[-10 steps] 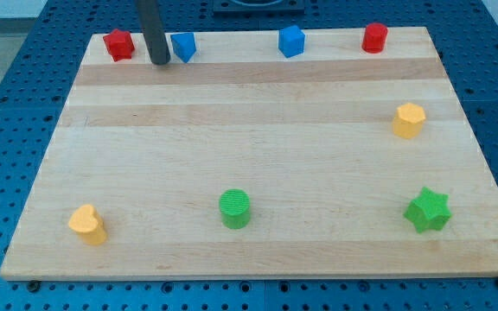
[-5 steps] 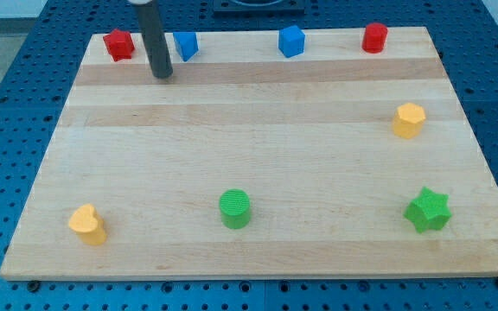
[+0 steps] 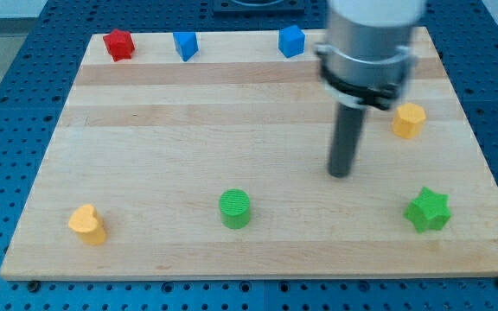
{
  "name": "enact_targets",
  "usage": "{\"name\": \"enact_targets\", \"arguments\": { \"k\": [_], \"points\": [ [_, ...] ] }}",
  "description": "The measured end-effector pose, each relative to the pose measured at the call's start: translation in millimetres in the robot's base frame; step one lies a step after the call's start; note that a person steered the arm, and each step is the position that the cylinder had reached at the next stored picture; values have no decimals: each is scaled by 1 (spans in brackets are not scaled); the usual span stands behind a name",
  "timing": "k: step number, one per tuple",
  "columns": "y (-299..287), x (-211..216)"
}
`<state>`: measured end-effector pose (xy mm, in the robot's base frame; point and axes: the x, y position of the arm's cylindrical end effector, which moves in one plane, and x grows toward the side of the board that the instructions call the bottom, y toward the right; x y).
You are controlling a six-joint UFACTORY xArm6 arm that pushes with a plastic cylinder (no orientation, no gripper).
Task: Move the yellow hexagon parallel to the green star
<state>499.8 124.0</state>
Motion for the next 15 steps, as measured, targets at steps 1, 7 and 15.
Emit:
{"name": "enact_targets", "arguments": {
  "k": [1, 7, 15],
  "points": [
    [92, 0],
    [-12, -108],
    [-161, 58]
  ]
}}
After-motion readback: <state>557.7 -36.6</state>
